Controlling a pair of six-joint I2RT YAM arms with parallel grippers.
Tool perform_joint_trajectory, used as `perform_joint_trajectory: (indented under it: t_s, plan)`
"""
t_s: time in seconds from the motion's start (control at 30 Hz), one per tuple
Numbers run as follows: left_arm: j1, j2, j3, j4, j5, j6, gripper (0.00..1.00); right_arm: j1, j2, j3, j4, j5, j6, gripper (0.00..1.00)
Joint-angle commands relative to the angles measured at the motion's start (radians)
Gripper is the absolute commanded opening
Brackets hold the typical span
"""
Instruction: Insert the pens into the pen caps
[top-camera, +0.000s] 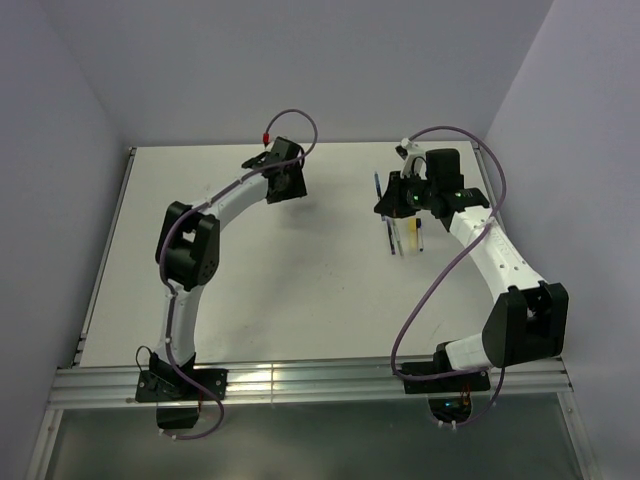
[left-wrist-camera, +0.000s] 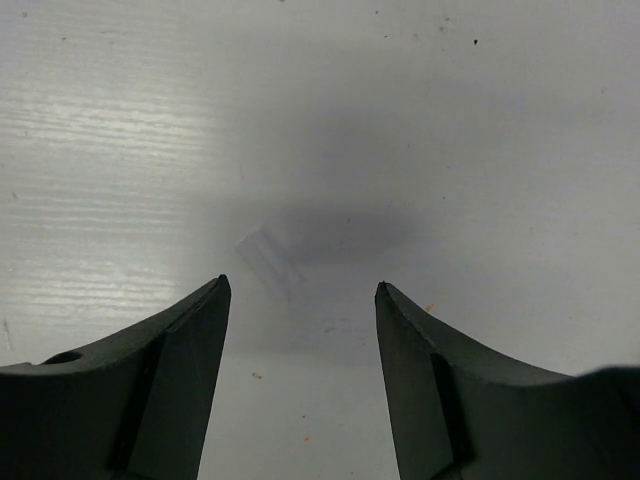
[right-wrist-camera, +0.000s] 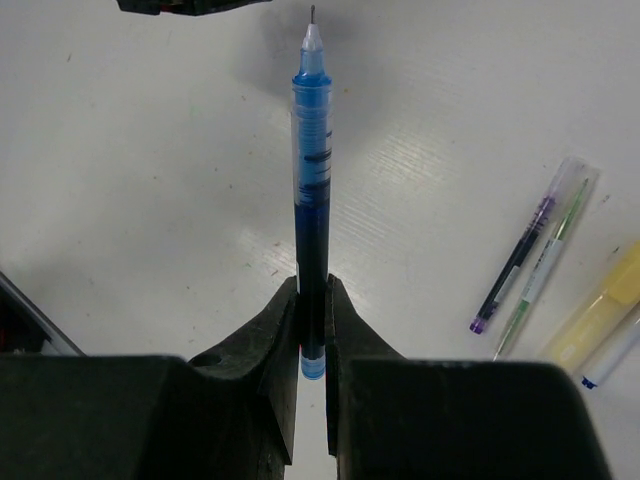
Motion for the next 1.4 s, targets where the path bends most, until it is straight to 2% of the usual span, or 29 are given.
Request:
perform_joint_trajectory:
  t_s: [0.0,0.13,0.63,0.87,1.0,1.17,1.3,1.37]
  plan:
    - [-0.018,0.047,0.091,-0.017,-0.053,0.021,0.64,-0.008,-0.02,0.031,-0.013,0.025,-0.033,0.0]
    - [-0.028,0.11,0.135,-0.048,-0.078,0.032,0.62,-0.007,-0.004,0.037,-0.019,0.029,-0.033,0.0]
    - [-0.062,0.181,0.063,-0.102,-0.155,0.07,0.53,-0.011,-0.001,0.049,-0.037,0.023,-0.06,0.0]
    - [-0.05,0.228,0.106,-0.091,-0.164,0.103,0.53,-0.013,-0.001,0.061,-0.045,0.021,-0.057,0.0]
    - [-0.041,0.23,0.098,-0.085,-0.162,0.104,0.48,-0.013,0.002,0.067,-0.05,0.023,-0.065,0.0]
    - [-0.027,0.227,0.08,-0.094,-0.135,0.116,0.47,-0.013,0.008,0.073,-0.057,0.009,-0.064,0.0]
    - [-0.029,0.208,0.043,-0.082,-0.092,0.141,0.34,-0.014,0.014,0.077,-0.061,-0.011,-0.067,0.0]
    - [-0.022,0.205,0.028,-0.083,-0.067,0.141,0.31,-0.011,0.016,0.078,-0.064,-0.043,-0.064,0.0]
